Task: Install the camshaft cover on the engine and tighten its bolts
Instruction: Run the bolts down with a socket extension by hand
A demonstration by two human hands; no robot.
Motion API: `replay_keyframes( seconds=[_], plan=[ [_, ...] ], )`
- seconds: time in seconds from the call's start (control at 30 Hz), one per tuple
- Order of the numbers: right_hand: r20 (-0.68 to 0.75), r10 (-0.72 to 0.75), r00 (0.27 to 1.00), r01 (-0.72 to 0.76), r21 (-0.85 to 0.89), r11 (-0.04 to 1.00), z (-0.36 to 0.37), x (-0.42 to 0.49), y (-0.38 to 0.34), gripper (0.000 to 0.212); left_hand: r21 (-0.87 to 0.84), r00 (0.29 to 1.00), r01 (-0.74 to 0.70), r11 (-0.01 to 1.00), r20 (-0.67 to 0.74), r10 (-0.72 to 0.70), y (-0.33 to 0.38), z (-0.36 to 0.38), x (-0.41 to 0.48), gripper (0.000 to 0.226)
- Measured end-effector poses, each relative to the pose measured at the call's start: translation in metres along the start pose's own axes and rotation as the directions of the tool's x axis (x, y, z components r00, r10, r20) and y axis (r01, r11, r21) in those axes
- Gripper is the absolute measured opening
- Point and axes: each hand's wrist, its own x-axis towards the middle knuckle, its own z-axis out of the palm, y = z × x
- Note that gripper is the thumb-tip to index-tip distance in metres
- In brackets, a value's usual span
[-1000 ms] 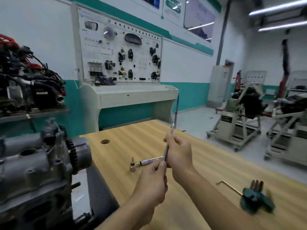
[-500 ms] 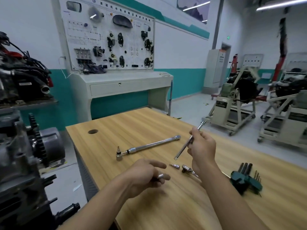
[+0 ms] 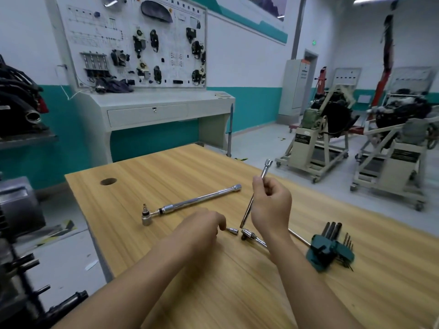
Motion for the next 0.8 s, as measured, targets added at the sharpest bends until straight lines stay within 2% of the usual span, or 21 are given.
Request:
replay_keyframes(
  seconds=[0.1, 0.23, 0.3, 0.4, 0.47, 0.53, 0.57, 0.67, 0.8],
  plan=[
    [-0.008, -0.085, 0.996, 0.085, -0.035, 0.996, -0.003, 0.001, 0.001, 0.041, 0.003, 1.000, -0.023, 1.000, 0.017, 0.023, 0.003, -0.001, 0.005, 0.041],
    [-0.035, -0.123, 0.992, 0.122, -0.039, 0.992, -0.004, 0.002, 0.006, 0.042, 0.051, 0.993, -0.048, 0.998, -0.101, 0.053, 0.006, -0.001, 0.015, 0.059],
    [-0.055, -0.148, 0.987, 0.145, -0.046, 0.988, -0.002, 0.002, 0.009, 0.041, 0.067, 0.995, -0.076, 0.995, -0.057, 0.079, 0.011, 0.005, 0.022, 0.050],
    [-0.075, -0.178, 0.981, 0.173, -0.069, 0.982, -0.004, 0.003, 0.014, 0.042, 0.037, 0.998, -0.061, 0.997, 0.001, 0.061, 0.018, 0.015, 0.032, 0.024],
    [-0.088, -0.164, 0.982, 0.158, -0.078, 0.984, -0.007, 0.004, 0.014, 0.042, 0.014, 0.997, -0.072, 0.997, 0.010, 0.072, 0.019, 0.015, 0.036, 0.019],
    [-0.129, -0.105, 0.986, 0.101, -0.036, 0.994, -0.008, 0.005, 0.011, 0.040, -0.088, 0.995, -0.099, 0.991, -0.040, 0.096, 0.018, 0.009, 0.035, 0.018],
    [-0.161, -0.062, 0.985, 0.064, 0.008, 0.998, -0.009, 0.007, 0.006, 0.037, -0.192, 0.991, -0.112, 0.975, -0.096, 0.095, 0.018, 0.004, 0.032, 0.017],
    [-0.226, 0.001, 0.974, 0.038, 0.170, 0.985, -0.011, 0.016, -0.021, 0.032, -0.498, 0.954, -0.199, 0.844, -0.296, 0.050, 0.015, -0.017, 0.014, 0.011],
    [-0.196, -0.031, 0.980, 0.093, 0.316, 0.944, -0.009, 0.015, -0.059, 0.030, -0.641, 0.907, -0.329, 0.693, -0.418, 0.044, 0.011, -0.058, -0.023, 0.007]
  ],
)
